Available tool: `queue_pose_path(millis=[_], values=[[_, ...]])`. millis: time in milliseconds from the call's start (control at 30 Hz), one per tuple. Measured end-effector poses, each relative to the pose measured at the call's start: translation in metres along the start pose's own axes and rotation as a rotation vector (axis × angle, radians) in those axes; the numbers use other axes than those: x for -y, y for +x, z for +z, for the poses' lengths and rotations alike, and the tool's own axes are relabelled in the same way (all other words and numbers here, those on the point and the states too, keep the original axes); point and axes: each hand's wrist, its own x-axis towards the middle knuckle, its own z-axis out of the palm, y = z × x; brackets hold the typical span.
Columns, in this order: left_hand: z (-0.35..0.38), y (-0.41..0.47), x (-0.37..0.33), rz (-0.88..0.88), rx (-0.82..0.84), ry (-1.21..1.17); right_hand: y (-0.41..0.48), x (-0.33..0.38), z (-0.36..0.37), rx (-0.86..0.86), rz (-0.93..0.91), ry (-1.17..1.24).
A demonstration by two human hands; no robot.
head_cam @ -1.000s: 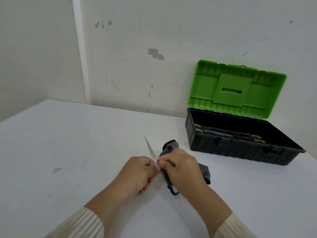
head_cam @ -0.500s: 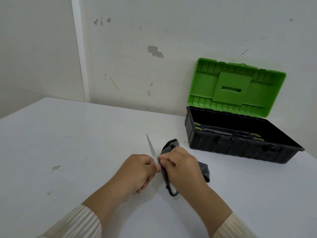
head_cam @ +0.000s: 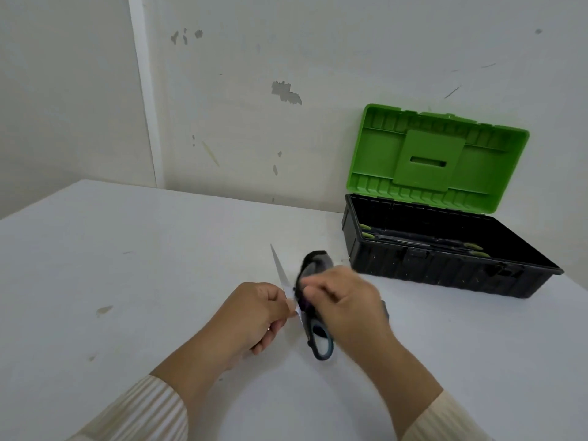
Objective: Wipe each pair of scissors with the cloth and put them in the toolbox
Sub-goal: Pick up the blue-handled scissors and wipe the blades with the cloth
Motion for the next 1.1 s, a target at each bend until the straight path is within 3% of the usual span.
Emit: queue_pose_path(millis=[67,167,233,300,367,467,533,600,733,833,933,1100], values=[[0.001,-0.001,0.0,0.021,-0.002,0.051,0.001,-0.002,0.012,0.051,-0.102,-0.091],[0.001,-0.001,0.002,0.03,0.014,0.109,0.018,-0.017,0.003,-0.05,0.06,-0.181],[0.001,-0.001,0.002,0.02,0.037,0.085,0.023,-0.029,-0.011,-0.189,0.201,-0.084],[-0.002,0.0,0.001,0.012,0.032,0.031,0.02,-0.031,-0.022,-0.208,0.26,0.071],[-0.006,0.001,0.0,0.008,0.011,-0.017,0.014,-0.023,-0.026,-0.033,0.223,0.149],[-0.011,0.004,0.001,-0.008,-0.024,-0.099,0.007,-0.004,-0.018,0.358,0.141,0.06],[-0.013,0.003,0.001,-0.019,-0.029,-0.126,0.005,-0.002,-0.012,0.436,0.129,0.027],[-0.016,0.004,0.0,-0.051,-0.029,-0.168,0.005,-0.004,-0.011,0.41,0.164,0.083],[-0.027,0.01,-0.001,-0.171,-0.036,-0.571,0.008,-0.012,-0.011,0.278,0.273,0.155],[-0.021,0.013,0.002,-0.139,-0.004,-0.918,0.007,-0.012,-0.008,0.186,0.306,0.191],[0.0,0.012,0.008,-0.114,0.053,-0.795,0.004,-0.009,0.002,0.142,0.245,0.162],[0.004,0.014,0.011,-0.055,-0.023,-0.635,0.001,-0.007,0.006,0.32,0.1,0.072]])
